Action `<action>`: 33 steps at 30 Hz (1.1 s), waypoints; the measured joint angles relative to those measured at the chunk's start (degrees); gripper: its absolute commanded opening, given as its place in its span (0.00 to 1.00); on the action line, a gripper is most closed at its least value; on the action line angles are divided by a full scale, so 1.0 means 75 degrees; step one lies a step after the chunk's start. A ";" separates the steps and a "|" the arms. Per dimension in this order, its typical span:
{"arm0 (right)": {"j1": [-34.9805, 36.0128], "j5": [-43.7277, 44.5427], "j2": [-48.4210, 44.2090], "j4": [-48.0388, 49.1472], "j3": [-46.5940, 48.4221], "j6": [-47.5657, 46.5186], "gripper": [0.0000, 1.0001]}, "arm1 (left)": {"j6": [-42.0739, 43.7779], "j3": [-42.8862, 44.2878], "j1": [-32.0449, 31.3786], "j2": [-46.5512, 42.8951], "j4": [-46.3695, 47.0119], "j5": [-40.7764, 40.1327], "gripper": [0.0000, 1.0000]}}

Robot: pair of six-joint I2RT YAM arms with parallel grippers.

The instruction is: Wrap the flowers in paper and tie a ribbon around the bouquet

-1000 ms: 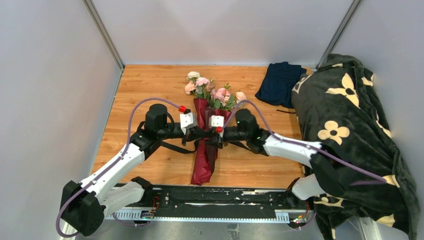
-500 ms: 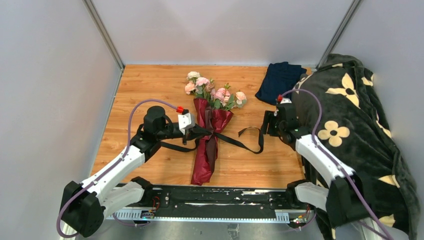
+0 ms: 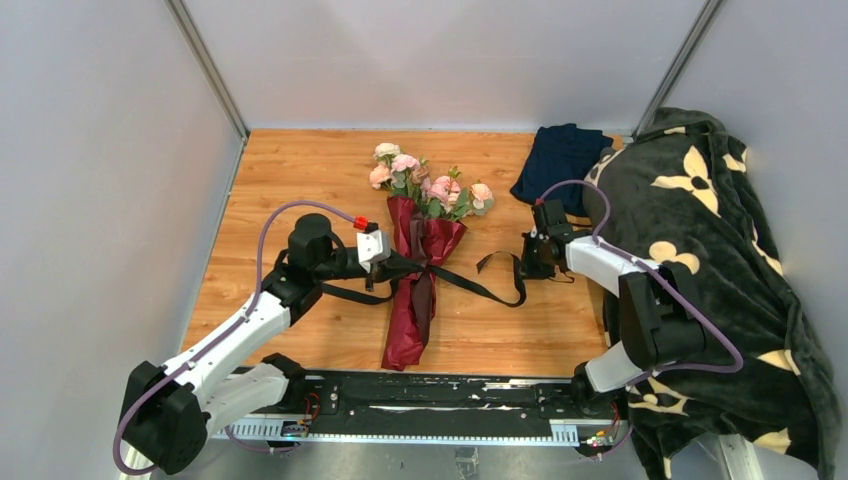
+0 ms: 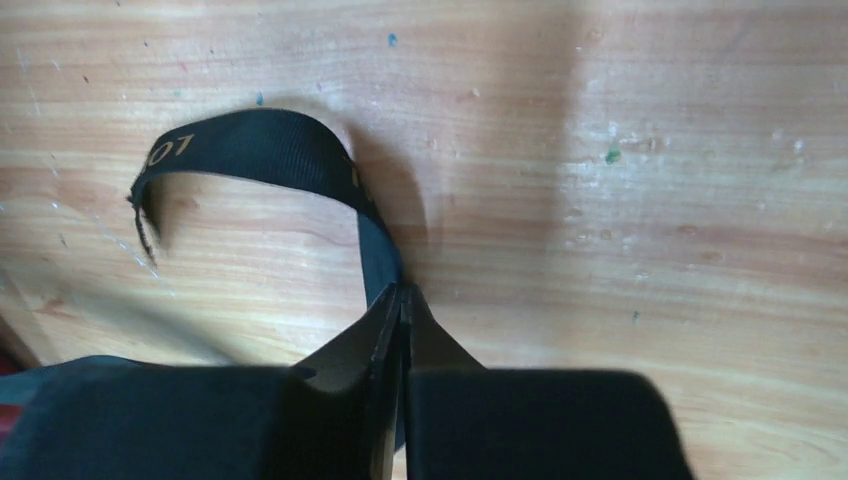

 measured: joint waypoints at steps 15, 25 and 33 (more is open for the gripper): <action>0.3302 0.0233 -0.1008 -0.0271 0.3905 -0.1323 0.00 | 0.0874 -0.0405 -0.0085 -0.0259 0.0041 0.0189 0.00; 0.5173 -0.1524 0.3462 -0.0577 0.9614 -0.1906 0.73 | 0.1303 -0.0574 -0.0087 -0.0901 -0.0070 0.0213 0.00; 0.4121 -0.2393 0.1408 -0.0169 0.6152 -0.2468 0.67 | 0.1061 -0.0574 -0.0090 -0.0962 -0.0274 0.0058 0.00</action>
